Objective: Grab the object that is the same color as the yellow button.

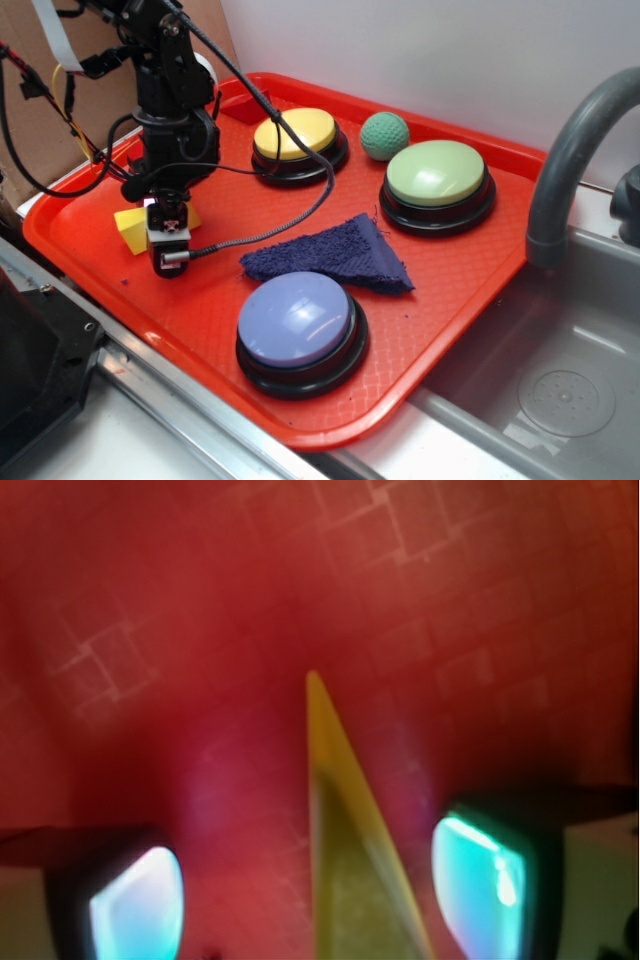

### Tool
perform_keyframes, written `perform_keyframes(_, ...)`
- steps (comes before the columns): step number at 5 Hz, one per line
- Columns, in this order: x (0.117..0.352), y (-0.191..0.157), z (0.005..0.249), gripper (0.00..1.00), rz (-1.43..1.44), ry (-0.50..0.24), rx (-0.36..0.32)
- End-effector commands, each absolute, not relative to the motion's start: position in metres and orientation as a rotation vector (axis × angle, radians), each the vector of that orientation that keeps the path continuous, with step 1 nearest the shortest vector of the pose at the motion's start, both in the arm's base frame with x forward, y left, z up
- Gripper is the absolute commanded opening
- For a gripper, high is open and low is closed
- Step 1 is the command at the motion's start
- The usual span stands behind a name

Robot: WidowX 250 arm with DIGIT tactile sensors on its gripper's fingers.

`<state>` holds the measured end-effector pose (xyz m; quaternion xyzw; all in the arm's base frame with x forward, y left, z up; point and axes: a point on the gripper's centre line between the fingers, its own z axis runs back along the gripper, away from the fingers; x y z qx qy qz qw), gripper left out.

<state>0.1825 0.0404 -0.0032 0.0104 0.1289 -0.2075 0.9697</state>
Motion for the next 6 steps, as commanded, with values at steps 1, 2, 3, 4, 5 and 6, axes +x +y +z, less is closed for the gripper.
perform_keyframes(1, 0.182, 0.04, -0.003, 0.0, -0.419, 0.26, 0.021)
perform_keyframes(2, 0.183, 0.041, -0.002, 0.0, -0.41, 0.254, 0.004)
perform_keyframes(3, 0.182, 0.042, 0.004, 0.0, -0.405, 0.253, 0.005)
perform_keyframes(4, 0.182, 0.035, 0.054, 0.0, -0.274, 0.212, -0.051)
perform_keyframes(5, 0.176, 0.018, 0.104, 0.0, -0.118, 0.094, -0.093)
perform_keyframes(6, 0.177, 0.008, 0.155, 0.0, -0.008, 0.042, -0.104)
